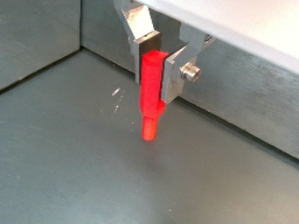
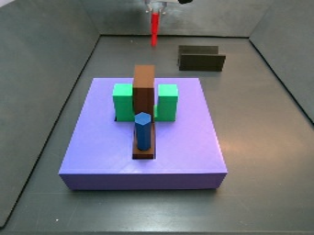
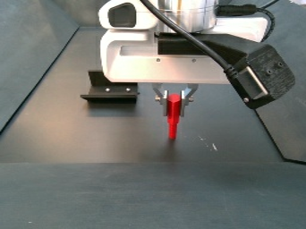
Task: Pick up the red object. Move up. Move to above the board. Insert the red object.
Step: Pick up the red object.
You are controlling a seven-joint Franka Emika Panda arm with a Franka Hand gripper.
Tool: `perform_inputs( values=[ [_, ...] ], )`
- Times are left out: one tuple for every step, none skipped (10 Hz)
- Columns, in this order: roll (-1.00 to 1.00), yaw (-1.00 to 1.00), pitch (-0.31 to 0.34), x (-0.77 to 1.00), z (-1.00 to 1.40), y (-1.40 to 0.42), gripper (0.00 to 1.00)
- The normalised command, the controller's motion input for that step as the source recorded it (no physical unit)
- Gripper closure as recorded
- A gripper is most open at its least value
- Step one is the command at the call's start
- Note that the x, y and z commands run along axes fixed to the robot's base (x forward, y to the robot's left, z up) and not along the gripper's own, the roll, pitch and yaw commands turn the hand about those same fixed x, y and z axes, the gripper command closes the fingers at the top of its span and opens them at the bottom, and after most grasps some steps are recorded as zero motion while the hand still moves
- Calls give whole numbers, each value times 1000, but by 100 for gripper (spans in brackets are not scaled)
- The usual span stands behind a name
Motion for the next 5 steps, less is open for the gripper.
perform_inputs(
  values=[
    [0, 0, 0, 0, 0, 0, 100],
    [0, 0, 0, 0, 0, 0, 100],
    [0, 0, 0, 0, 0, 0, 100],
    [0, 0, 0, 0, 0, 0, 100],
    [0, 0, 0, 0, 0, 0, 100]
  ],
)
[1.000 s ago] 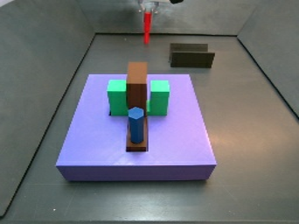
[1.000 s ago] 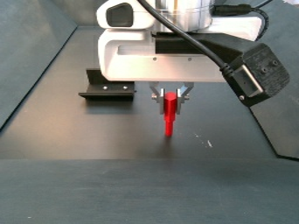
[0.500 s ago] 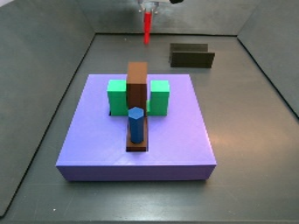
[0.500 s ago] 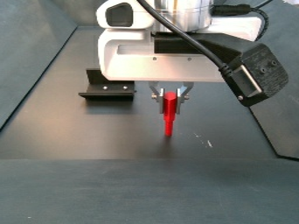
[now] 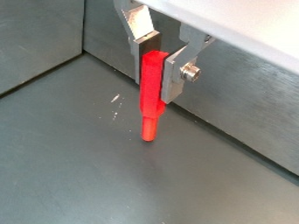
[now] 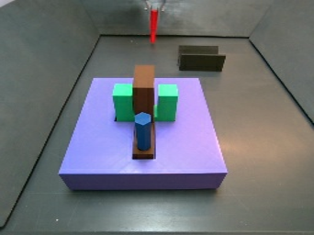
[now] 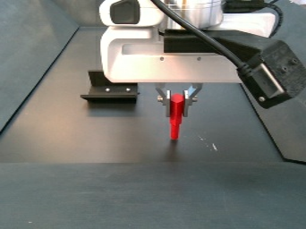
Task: Pick up the red object. Move up. Move to above the board. Insert the red object.
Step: Pick up the red object, then move up, then move to above the board.
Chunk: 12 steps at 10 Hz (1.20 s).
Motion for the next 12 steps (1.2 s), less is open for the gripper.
perform_inputs(
  values=[
    [0, 0, 0, 0, 0, 0, 100],
    [0, 0, 0, 0, 0, 0, 100],
    [0, 0, 0, 0, 833, 0, 100],
    [-3, -48, 23, -16, 778, -14, 100],
    [26, -44, 42, -26, 522, -8, 100],
    [0, 0, 0, 0, 1400, 0, 100],
    [-10, 15, 42, -30, 1400, -3, 100],
    [7, 18, 47, -41, 1400, -7, 100],
    [5, 15, 32, 24, 1400, 5, 100],
    [-10, 6, 72, 38, 919, 15, 100],
    [4, 6, 79, 23, 447, 2, 100],
    [-10, 2, 48, 10, 178, 1, 100]
  ],
)
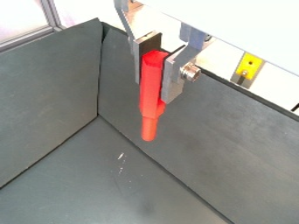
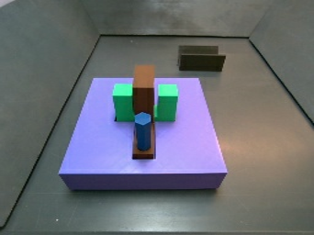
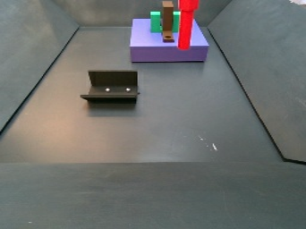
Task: Pick up the red object. Move up. Move to above the board. Insert the red object.
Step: Move to above the board.
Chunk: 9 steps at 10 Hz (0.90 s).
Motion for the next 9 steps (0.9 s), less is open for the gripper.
perform_inputs(
  values=[
    [-138, 146, 203, -28, 131, -1400, 100],
    [-52, 126, 162, -29, 119, -1400, 100],
    [-15, 84, 72, -38, 118, -1400, 100],
    [-27, 34, 29, -43, 114, -1400, 100],
    [-11, 16, 29, -30, 120, -1400, 100],
    [29, 10, 18, -40, 126, -1400, 100],
    [1, 7, 1, -50, 128, -1400, 100],
    [-9, 7, 9, -45, 128, -1400, 100],
    [8, 0, 20, -40, 133, -1400, 100]
  ],
)
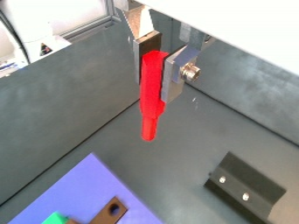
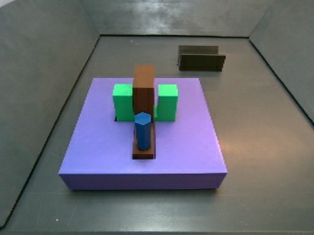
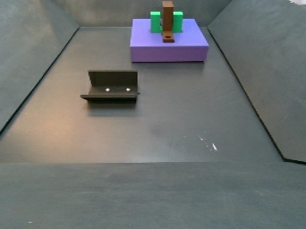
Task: Pick up the red object. Move up. Move to above the board. Insert the red object.
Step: Move to above the board, then insert the red object.
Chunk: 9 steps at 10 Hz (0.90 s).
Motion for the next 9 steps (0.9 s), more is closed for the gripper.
perform_inputs(
  values=[
    [0, 5, 46, -35, 147, -1400, 100],
    [29, 10, 63, -13, 162, -1400, 100],
    [8, 9, 96, 41, 171, -1400, 100],
    [17, 3, 135, 65, 74, -606, 100],
    [18, 6, 147, 75, 45, -284, 100],
    [26, 0, 0, 0, -34, 0, 100],
    [31, 243, 0, 74, -146, 480, 100],
    [83, 143, 11, 280, -203, 769, 100],
    [120, 114, 20, 303, -209, 780, 100]
  ],
)
